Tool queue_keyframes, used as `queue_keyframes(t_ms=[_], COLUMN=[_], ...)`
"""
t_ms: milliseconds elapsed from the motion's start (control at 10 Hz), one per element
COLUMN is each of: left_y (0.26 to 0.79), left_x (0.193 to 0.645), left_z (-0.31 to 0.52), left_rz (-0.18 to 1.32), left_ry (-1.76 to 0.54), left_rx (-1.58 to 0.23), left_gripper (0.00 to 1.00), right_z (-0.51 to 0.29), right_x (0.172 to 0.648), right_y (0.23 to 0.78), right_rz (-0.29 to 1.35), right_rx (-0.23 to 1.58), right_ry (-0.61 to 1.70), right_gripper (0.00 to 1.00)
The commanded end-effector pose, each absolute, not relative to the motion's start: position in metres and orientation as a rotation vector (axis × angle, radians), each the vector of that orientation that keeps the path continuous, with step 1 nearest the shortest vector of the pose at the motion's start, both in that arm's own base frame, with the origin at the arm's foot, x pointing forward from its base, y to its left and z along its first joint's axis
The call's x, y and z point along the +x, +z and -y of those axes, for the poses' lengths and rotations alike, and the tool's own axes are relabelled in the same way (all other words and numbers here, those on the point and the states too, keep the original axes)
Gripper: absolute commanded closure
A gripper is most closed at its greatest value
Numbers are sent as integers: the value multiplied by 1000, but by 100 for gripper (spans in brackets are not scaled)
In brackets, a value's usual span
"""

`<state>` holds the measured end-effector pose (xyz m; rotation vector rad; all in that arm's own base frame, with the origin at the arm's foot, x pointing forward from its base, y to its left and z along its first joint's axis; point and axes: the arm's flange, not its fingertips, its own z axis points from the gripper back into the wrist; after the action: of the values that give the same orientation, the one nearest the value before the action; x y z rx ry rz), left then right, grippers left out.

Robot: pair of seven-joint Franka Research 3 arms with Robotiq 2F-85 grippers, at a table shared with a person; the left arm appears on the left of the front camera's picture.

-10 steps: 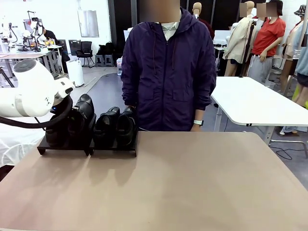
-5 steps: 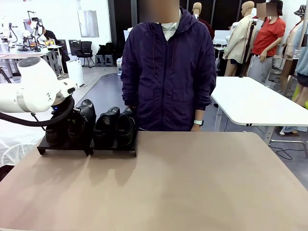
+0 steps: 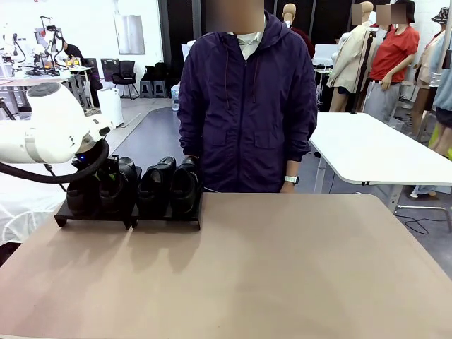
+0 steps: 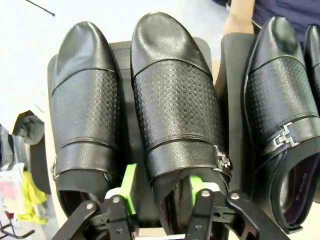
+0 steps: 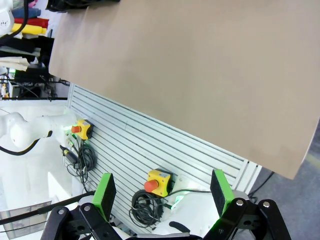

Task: Organize the shoes by placing them on the stand.
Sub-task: Place the Shoe from the middle of the table onto the Shoes Stand.

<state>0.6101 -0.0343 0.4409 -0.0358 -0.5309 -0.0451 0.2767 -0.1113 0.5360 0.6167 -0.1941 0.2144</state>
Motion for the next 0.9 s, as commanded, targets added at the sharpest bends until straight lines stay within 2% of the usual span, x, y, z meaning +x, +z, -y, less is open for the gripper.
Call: queue_keyframes(t_ms=[0, 300, 600, 800], left_y=[445, 462, 504, 519], left_x=[613, 599, 539, 516], left_z=[36, 37, 35, 29], left_rz=[537, 535, 569, 608], left_ry=[-32, -71, -151, -165], left_rx=[-14, -18, -43, -43], left_gripper=[0, 0, 0, 0], right_z=[113, 113, 113, 113], right_x=[278, 278, 278, 278], right_y=[540, 540, 540, 540], right_rz=[200, 200, 200, 200], right_rx=[624, 624, 624, 624], right_ry=[232, 232, 232, 232], right_gripper=[0, 0, 0, 0])
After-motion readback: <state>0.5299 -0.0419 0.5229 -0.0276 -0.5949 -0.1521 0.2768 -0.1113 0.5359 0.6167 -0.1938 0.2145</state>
